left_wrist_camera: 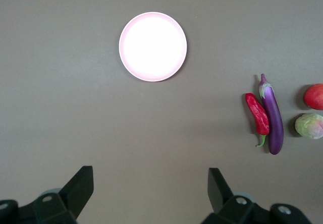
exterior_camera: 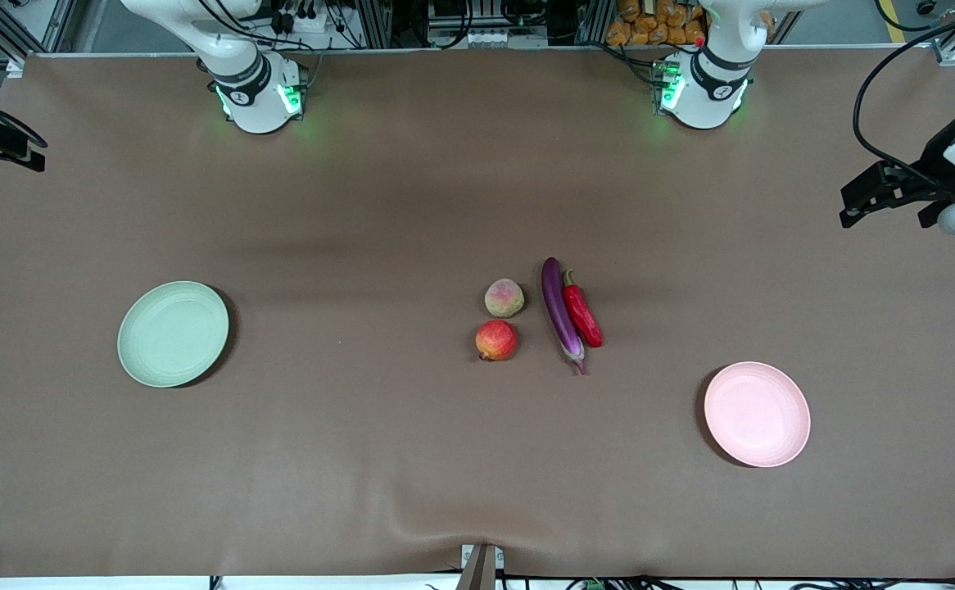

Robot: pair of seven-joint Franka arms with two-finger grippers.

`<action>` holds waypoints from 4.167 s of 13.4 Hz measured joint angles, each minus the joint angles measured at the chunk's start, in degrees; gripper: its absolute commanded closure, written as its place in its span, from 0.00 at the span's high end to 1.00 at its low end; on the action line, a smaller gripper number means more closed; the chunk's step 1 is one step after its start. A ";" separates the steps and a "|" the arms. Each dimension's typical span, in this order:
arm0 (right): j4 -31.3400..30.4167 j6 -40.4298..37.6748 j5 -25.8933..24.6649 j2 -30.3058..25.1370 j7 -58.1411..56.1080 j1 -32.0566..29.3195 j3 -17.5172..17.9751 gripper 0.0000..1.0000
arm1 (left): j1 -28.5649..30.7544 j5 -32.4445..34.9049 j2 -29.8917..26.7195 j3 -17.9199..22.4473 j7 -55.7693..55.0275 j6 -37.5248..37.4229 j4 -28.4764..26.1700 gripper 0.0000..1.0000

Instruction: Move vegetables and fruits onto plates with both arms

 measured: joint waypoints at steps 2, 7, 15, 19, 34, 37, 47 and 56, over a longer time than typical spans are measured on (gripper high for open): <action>0.00 0.00 0.00 0.00 0.00 -0.01 0.00 1.00 | 0.02 0.00 0.00 0.09 0.00 0.00 0.02 1.00; 0.00 0.00 0.00 0.00 0.00 -0.02 0.00 1.00 | 0.11 0.00 0.00 0.16 0.00 -0.09 0.27 1.00; 0.00 0.07 0.00 0.00 0.00 -0.06 -0.01 1.00 | 0.63 0.01 0.07 0.20 -0.73 -3.52 0.24 1.00; 0.00 0.07 0.00 0.00 0.00 -0.06 -0.01 1.00 | 0.58 0.01 0.48 -0.01 -0.74 -2.48 0.22 1.00; -0.04 0.11 0.29 0.01 0.00 -0.09 0.00 1.00 | -14.42 5.80 26.43 -5.82 -38.51 24.07 -2.59 1.00; -0.06 0.05 0.30 0.25 0.00 -0.11 0.00 1.00 | -16.36 7.45 29.04 -5.83 -46.99 28.64 -6.80 1.00; -0.07 0.26 0.30 2.58 0.00 -0.40 -0.02 1.00 | -17.39 7.47 31.50 -5.86 -58.77 53.19 -24.41 1.00; 0.14 2.91 0.29 15.47 -0.25 0.56 0.49 1.00 | -17.31 8.09 34.42 -5.79 -61.88 58.77 -24.12 0.00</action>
